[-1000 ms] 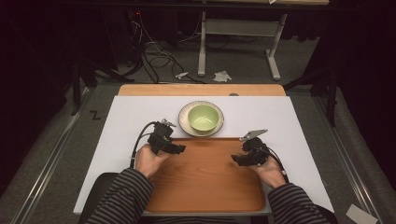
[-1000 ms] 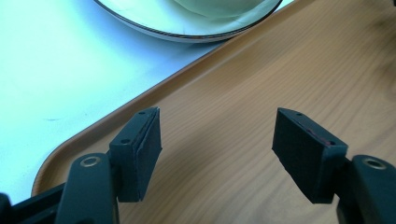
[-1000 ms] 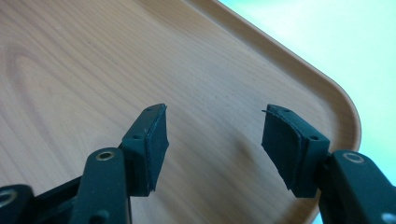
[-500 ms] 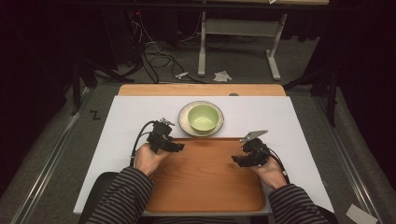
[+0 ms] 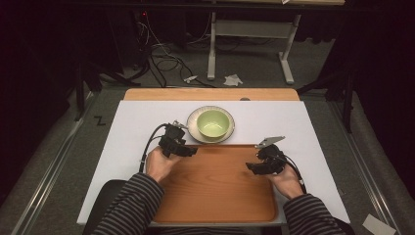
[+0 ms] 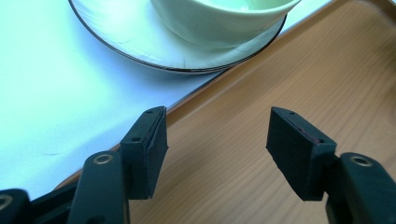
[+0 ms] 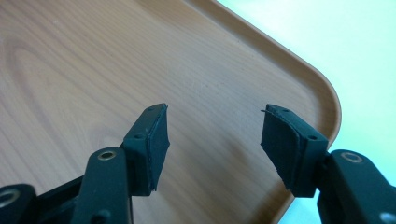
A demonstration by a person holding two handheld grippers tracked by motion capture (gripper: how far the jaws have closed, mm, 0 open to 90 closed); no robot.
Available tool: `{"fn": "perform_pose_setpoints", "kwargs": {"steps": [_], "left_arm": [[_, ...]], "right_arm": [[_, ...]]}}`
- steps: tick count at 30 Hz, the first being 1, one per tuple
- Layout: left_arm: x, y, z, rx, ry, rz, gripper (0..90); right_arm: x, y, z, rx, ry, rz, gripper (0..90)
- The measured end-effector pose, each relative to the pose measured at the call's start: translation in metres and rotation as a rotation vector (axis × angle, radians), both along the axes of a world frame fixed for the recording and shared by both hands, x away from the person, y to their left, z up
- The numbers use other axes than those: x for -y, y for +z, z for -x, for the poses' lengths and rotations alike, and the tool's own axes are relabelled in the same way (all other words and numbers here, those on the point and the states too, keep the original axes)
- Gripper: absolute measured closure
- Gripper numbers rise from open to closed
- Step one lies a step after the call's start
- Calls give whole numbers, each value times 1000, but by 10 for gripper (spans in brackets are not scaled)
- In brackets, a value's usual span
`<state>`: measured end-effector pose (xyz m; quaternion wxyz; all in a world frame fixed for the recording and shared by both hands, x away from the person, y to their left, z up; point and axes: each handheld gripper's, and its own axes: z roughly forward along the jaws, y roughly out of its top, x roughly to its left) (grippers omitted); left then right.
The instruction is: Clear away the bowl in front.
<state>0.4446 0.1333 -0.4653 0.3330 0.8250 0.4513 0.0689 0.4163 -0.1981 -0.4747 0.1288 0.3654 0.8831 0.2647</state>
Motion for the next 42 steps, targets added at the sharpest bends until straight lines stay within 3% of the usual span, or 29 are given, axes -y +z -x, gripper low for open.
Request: {"fn": "perform_pose_setpoints", "kwargs": {"steps": [6,10,21,24,33,35,39,42], "left_arm": [[1,7,-3,-27,12,8,379],[4,16,-10,-32,15,29,378],[5,32,-23,2,31,49,382],[3,37,-29,-7,38,49,369],[14,48,-52,-51,23,-2,355],[16,49,-55,-51,21,-6,357],[24,53,-66,-40,26,-52,370],[28,55,-76,-51,42,-57,382]], "right_arm": [[0,4,5,26,3,1,424],[1,2,2,7,4,-3,423],[-1,0,3,0,2,4,415],[-1,0,3,1,5,0,412],[0,0,3,4,8,4,410],[0,0,3,5,8,0,410],[0,0,2,3,12,0,411],[0,0,3,3,10,2,412]]}}
